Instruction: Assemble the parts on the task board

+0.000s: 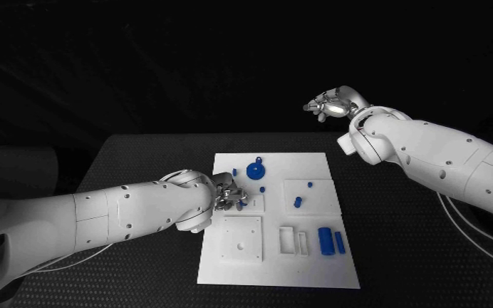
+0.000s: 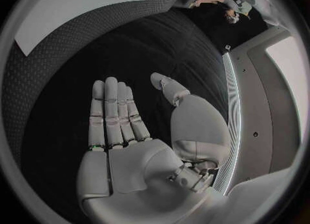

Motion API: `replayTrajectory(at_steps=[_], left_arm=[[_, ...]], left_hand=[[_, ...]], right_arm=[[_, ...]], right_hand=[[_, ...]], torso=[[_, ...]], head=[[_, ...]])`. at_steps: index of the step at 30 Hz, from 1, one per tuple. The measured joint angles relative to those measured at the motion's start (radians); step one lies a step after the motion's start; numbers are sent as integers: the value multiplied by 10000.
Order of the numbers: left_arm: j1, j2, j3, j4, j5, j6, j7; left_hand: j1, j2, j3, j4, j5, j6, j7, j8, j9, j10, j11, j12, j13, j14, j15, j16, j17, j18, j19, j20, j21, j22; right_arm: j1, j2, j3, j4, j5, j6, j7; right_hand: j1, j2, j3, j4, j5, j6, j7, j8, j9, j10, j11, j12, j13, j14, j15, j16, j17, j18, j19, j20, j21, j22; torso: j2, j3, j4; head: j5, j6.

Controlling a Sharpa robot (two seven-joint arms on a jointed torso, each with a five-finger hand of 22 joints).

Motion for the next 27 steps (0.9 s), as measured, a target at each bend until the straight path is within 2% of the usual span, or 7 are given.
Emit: replayTrajectory(at_steps=[17, 27], left_arm=[[-3, -13, -3, 13, 259, 4, -77], [-2, 9, -3, -26, 375, 13, -100]], left_hand=[[-183, -4, 9, 9, -93, 0, 0, 10, 37, 0, 0, -1, 0, 23, 22, 0, 9, -1, 0, 0, 0, 7], [-182, -4, 13, 12, 6, 0, 0, 43, 43, 0, 0, 38, 1, 12, 11, 0, 19, -2, 0, 0, 40, 5]], right_arm=[[-10, 6, 0, -18, 1, 3, -1], [-11, 15, -1, -25, 1, 6, -1]], right_hand=[[0, 0, 0, 0, 39, 1, -1, 0, 0, 0, 0, 0, -36, 1, -1, 24, -21, 0, 36, 36, 0, 9], [0, 0, 0, 0, 77, 1, -1, 0, -8, 0, 0, 38, -58, 1, -1, 34, -31, -1, 36, 36, 0, 11]], torso=[[-1, 0, 1], [-2, 0, 1]], head=[[23, -8], [27, 0]])
